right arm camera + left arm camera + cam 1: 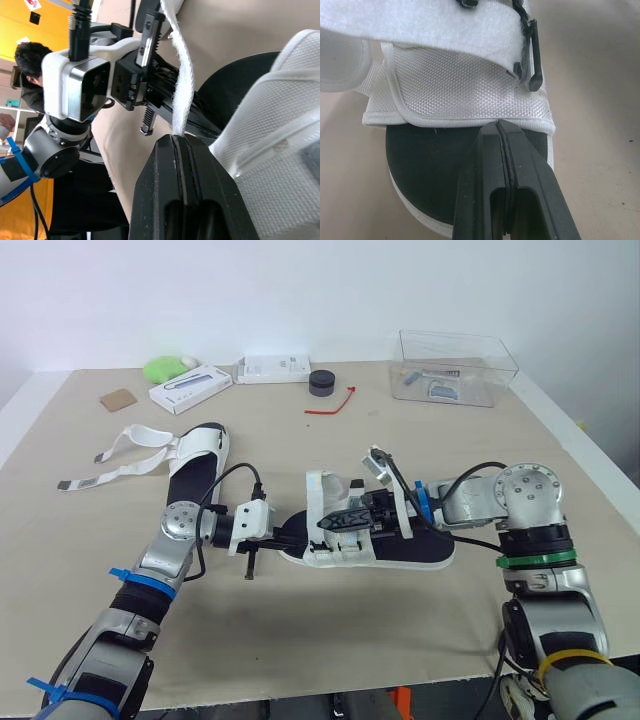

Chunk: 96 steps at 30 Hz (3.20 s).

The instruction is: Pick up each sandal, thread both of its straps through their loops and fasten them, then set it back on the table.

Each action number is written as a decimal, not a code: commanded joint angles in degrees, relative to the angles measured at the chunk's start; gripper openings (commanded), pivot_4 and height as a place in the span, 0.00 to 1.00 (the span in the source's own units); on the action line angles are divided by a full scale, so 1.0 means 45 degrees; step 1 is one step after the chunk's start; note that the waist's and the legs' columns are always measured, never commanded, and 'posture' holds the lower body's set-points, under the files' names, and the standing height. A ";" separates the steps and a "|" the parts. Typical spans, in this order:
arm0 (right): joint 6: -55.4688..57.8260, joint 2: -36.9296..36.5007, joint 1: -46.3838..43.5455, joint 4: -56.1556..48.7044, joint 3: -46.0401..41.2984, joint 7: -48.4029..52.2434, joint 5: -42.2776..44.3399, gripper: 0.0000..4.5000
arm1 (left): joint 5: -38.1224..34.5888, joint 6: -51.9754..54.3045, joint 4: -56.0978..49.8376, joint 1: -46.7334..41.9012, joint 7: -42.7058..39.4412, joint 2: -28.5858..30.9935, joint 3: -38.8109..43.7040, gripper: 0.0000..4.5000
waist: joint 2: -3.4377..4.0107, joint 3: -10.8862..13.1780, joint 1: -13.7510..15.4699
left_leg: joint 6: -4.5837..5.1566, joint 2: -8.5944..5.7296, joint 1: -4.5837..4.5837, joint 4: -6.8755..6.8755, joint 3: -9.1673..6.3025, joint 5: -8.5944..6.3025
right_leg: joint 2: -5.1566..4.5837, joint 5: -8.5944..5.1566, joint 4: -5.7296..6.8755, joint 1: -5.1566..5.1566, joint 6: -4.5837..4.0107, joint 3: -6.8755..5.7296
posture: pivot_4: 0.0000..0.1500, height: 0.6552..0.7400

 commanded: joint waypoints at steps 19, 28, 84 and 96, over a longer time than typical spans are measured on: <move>0.0340 -0.0248 -0.0241 -0.1737 0.0218 0.2800 -0.3872 0.02 | 0.0234 -0.0140 0.0088 -0.0060 0.0084 0.0084 -0.0043 0.00 | 0.0001 0.0000 0.0001 | 0.0000 -0.0001 0.0002 0.0000 0.0000 0.0000 | 0.0001 0.0000 -0.0001 0.0000 0.0000 -0.0002 | 1.00 1.00; -0.0843 -0.1051 0.0046 -0.3401 0.1766 0.5314 -0.6094 0.02 | 0.0251 -0.0166 0.0153 -0.0110 0.0070 0.0063 -0.0028 0.00 | 0.0001 0.0000 0.0000 | 0.0002 -0.0001 0.0003 -0.0001 -0.0001 -0.0002 | 0.0001 -0.0003 -0.0002 -0.0001 -0.0002 -0.0007 | 1.00 1.00; -0.0039 0.0406 -0.1137 -0.3650 -0.0145 0.5945 -0.7652 0.47 | 0.0515 -0.1094 0.1183 -0.0402 0.0329 -0.0155 -0.0164 0.00 | 0.0002 0.0000 0.0003 | 0.0000 0.0002 0.0013 0.0000 -0.0003 -0.0001 | 0.0009 -0.0006 0.0016 -0.0001 -0.0015 -0.0009 | 1.00 1.00; 0.0463 0.1068 0.0735 -0.5570 -0.0203 0.5344 -0.6953 0.01 | 0.0512 -0.1027 0.1025 -0.0235 0.0479 -0.0073 -0.0114 0.00 | 0.0002 -0.0001 -0.0001 | 0.0000 0.0006 0.0018 -0.0001 -0.0021 -0.0001 | 0.0011 -0.0004 0.0018 0.0000 -0.0011 -0.0006 | 1.00 1.00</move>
